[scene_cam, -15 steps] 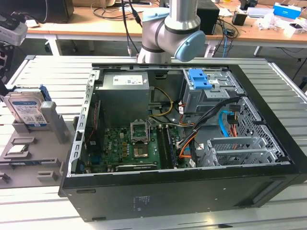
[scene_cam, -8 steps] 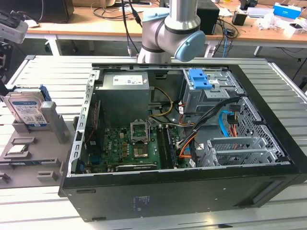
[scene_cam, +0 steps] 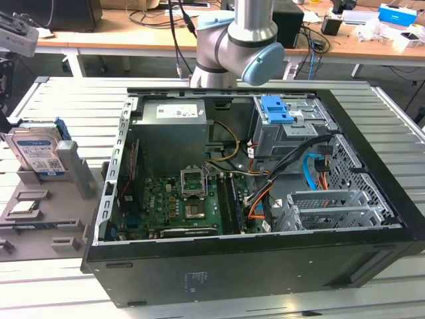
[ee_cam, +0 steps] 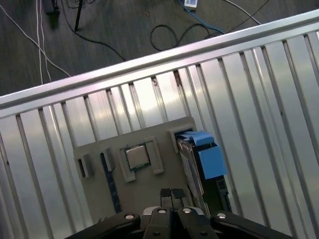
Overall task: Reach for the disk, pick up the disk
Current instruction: 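Pick up the disk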
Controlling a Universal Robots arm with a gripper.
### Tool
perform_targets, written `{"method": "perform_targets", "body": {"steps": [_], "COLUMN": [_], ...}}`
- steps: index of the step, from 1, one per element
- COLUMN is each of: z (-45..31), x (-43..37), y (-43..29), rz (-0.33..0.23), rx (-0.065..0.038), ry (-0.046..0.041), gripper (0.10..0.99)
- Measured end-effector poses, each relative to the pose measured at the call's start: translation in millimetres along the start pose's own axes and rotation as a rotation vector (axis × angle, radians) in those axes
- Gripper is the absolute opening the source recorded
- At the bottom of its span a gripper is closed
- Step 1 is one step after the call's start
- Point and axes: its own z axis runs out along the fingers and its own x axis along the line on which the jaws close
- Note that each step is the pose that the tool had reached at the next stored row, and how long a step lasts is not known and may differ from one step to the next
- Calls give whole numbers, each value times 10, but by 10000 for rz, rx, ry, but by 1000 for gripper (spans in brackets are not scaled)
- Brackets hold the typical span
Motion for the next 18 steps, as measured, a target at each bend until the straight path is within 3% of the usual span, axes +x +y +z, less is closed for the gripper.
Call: {"method": "perform_targets", "body": {"steps": [18], "z": [0], "x": [0], "y": [0], "rz": [-2029], "rx": [1], "ry": [78], "gripper": [106]}}
